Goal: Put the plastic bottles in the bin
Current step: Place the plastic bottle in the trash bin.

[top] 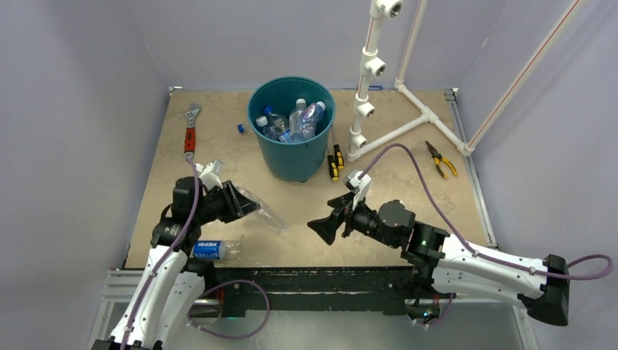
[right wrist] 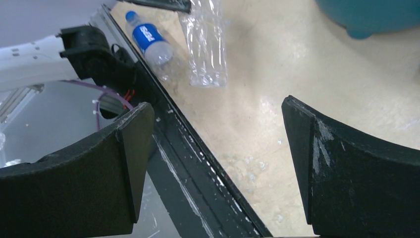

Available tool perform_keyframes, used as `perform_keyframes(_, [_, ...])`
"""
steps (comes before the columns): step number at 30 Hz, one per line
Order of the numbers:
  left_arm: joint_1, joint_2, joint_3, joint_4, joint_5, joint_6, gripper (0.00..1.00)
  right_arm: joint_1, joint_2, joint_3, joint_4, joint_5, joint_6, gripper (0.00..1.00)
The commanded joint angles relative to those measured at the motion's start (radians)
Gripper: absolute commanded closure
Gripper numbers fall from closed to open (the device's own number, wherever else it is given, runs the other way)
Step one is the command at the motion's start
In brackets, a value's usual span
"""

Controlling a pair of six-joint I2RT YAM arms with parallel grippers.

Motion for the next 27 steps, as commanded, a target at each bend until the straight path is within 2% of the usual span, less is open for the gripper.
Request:
perform_keyframes(1, [-0.043, 0.019, -0.004, 0.129, 0.029, -0.058, 1.0, 0.003, 0.023, -0.03, 0.066, -0.017, 0.061, 0.02])
perform_keyframes(4, [-0.12, 0.06, -0.028, 0.174, -0.019, -0.083, 1.0, 0.004, 0.046, -0.047, 0.078, -0.009, 0.08, 0.02])
perform_keyframes(6, [-0.214, 0.094, -0.042, 0.204, -0.084, -0.105, 1.0, 0.004, 0.06, -0.058, 0.085, 0.002, 0.093, 0.02])
perform_keyframes(13, [-0.728, 0.177, -0.097, 0.37, -0.414, -0.204, 1.0, 0.003, 0.057, -0.075, 0.069, 0.02, 0.148, 0.02])
perform_keyframes(14, [-0.768, 0.174, -0.106, 0.39, -0.444, -0.203, 1.0, 0.004, 0.042, -0.083, 0.065, 0.019, 0.158, 0.02])
perform_keyframes(18, [-0.825, 0.136, -0.175, 0.503, -0.478, -0.177, 1.0, 0.003, -0.026, -0.11, 0.061, -0.022, 0.183, 0.01])
perform_keyframes(21, [-0.834, 0.092, -0.233, 0.665, -0.457, -0.147, 1.0, 0.003, -0.09, -0.126, 0.075, -0.067, 0.181, 0.01])
perform_keyframes(27, [-0.86, 0.053, -0.304, 0.928, -0.287, -0.06, 1.0, 0.003, -0.232, -0.138, 0.129, -0.177, 0.189, 0.01])
